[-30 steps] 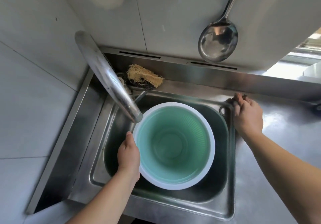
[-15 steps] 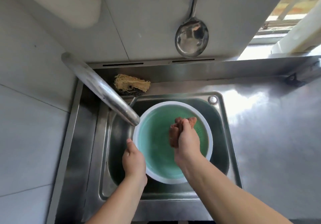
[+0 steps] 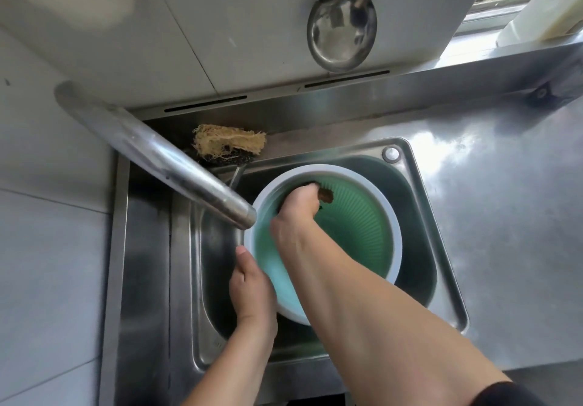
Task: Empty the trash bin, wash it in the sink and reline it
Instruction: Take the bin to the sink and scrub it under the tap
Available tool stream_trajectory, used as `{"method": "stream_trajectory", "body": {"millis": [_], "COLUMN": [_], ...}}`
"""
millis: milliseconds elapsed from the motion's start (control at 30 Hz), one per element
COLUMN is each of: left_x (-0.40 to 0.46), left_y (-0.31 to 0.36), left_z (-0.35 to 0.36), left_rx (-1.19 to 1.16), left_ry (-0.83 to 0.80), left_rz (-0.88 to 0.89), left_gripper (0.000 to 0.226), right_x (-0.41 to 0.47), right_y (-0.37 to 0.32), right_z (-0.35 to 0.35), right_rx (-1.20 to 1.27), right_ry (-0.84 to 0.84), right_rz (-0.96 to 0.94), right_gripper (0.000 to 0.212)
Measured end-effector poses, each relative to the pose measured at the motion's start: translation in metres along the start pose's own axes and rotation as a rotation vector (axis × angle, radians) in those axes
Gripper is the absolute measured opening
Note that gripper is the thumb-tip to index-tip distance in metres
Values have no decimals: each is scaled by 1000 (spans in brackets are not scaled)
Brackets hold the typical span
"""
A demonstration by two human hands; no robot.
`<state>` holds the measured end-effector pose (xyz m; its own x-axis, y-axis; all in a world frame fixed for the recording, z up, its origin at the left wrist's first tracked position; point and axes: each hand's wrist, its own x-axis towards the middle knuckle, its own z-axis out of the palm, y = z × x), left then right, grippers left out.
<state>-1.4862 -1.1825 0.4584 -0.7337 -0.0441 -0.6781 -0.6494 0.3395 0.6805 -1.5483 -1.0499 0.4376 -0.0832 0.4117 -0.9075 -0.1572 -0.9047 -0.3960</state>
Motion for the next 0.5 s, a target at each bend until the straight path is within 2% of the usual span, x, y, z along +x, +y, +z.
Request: {"method": "stream_trajectory", "body": {"millis": [33,133,167,267,367,500], "left_x": [1,2,1,0,2,3], "left_y": [0,-1,-2,-4,-4,-4], "left_z": [-1,-3,-2,1,3,3], "left_rx": [-2,-4,0,4,47,58], "left_ry": [-4,-20,-21,-18,4,20], "left_rz": [-7,1,7,33,70,88], "left_gripper": [59,63,62,44,43,59], "right_x": [1,-13,-13,-23,-34,-38], "right_y": [5,12,12,7,18,34], "right_z": [3,1,1,-3,-13,-43], "right_rx": [-41,-313,-383,-524,-673,-906], "right_ry": [35,-79,-48,6,-124,-314], "right_rz": [-5,-136,-120,-58,-90,-196], "right_gripper": [63,68,65,63,64,65]}}
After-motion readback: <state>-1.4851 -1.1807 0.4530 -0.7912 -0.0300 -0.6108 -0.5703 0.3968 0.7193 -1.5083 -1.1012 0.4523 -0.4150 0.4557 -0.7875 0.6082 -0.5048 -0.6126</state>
